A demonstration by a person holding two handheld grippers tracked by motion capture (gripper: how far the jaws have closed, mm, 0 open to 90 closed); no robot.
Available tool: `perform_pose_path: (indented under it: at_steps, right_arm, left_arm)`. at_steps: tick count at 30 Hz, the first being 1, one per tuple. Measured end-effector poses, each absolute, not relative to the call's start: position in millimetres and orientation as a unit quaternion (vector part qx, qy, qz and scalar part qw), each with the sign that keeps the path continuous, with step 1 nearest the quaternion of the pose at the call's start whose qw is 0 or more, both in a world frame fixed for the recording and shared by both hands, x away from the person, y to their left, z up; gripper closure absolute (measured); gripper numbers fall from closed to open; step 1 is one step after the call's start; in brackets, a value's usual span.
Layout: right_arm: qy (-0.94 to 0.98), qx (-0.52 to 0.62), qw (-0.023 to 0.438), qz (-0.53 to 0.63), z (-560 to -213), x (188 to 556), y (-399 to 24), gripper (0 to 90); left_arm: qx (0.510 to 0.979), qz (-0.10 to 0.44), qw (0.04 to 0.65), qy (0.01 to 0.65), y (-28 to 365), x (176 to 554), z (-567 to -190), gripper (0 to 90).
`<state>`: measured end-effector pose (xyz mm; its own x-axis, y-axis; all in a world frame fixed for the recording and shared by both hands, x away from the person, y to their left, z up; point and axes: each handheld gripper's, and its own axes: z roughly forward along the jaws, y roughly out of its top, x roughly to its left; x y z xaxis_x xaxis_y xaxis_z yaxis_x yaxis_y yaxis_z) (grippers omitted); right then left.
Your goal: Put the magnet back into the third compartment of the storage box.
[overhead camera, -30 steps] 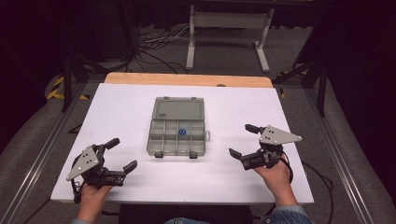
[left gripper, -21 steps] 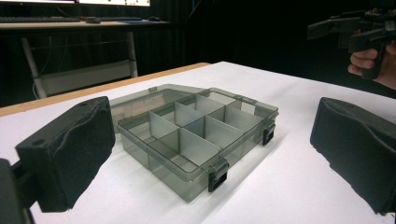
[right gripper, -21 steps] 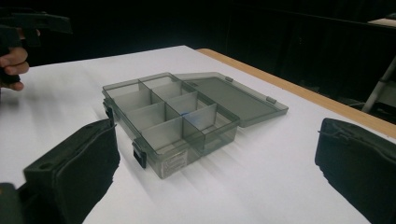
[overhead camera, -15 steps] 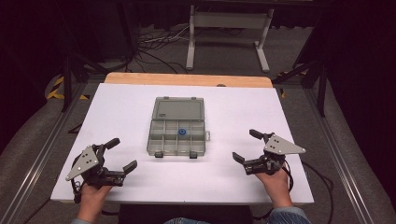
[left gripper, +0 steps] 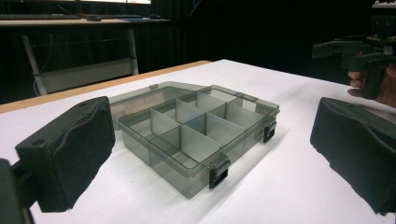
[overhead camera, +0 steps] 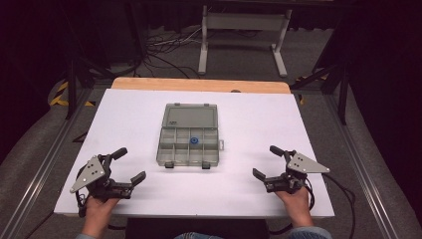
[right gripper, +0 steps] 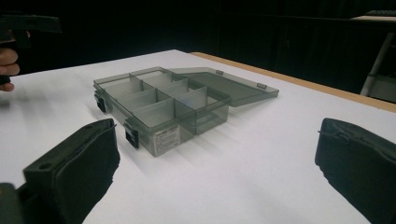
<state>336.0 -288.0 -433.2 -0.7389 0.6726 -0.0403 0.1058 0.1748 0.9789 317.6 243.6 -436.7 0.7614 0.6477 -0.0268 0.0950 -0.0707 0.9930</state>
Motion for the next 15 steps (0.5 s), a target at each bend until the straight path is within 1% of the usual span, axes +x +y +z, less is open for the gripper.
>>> perform_pose_path:
  at_steps: [4,10,13,15]
  right_arm:
    - [0.73,0.267,0.245,0.58,-437,336,-289,0.0]
    - [0.739,0.28,0.213,0.574,-445,340,-285,0.0]
    - [0.738,0.278,0.221,0.574,-445,340,-282,0.0]
    - [0.735,0.281,0.216,0.578,-446,341,-282,0.0]
  left_arm:
    - [0.699,0.22,0.627,0.265,244,317,-437,0.5]
    - [0.694,0.221,0.63,0.268,245,316,-438,0.5]
    - [0.694,0.218,0.631,0.27,246,315,-437,0.5]
    - [0.692,0.218,0.633,0.271,246,316,-438,0.5]
